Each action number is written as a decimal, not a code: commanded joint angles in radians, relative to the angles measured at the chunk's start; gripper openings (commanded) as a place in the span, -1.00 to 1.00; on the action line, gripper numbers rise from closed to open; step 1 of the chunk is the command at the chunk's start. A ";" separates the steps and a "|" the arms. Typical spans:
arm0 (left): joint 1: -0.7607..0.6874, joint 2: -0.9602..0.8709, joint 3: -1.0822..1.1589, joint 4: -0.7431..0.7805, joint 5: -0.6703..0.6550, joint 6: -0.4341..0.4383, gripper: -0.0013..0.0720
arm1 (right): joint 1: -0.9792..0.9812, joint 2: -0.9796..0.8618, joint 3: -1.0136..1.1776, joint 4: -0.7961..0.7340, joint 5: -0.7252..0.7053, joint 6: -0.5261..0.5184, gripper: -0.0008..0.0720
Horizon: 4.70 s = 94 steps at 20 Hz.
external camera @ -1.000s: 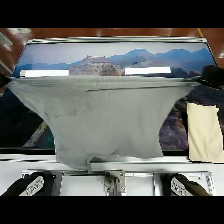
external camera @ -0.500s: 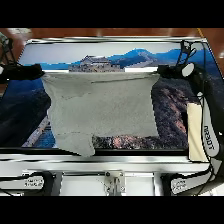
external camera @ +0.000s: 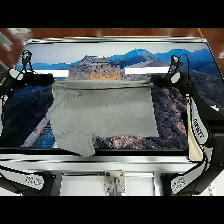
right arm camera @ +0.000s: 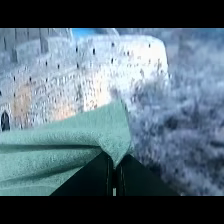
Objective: Fold the shirts.
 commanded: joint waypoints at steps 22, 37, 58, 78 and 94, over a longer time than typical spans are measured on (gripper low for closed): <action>0.370 0.434 -0.585 0.033 -0.710 -0.033 0.86 | -0.354 0.309 -0.208 0.053 0.960 -0.113 0.77; 0.256 0.485 -0.998 -0.172 -0.225 0.056 0.83 | -0.364 0.352 -0.349 0.127 0.806 -0.116 0.76; 0.210 0.423 -0.989 -0.244 -0.413 0.137 -0.86 | -0.347 0.349 -0.760 0.310 0.572 -0.196 0.77; 0.193 0.105 -0.123 -0.367 -0.410 0.059 -0.86 | -0.025 0.132 -0.072 0.302 0.150 -0.130 -0.83; 0.221 -0.202 0.165 -0.378 -0.702 -0.080 0.84 | -0.174 0.010 0.026 0.184 0.382 -0.041 0.85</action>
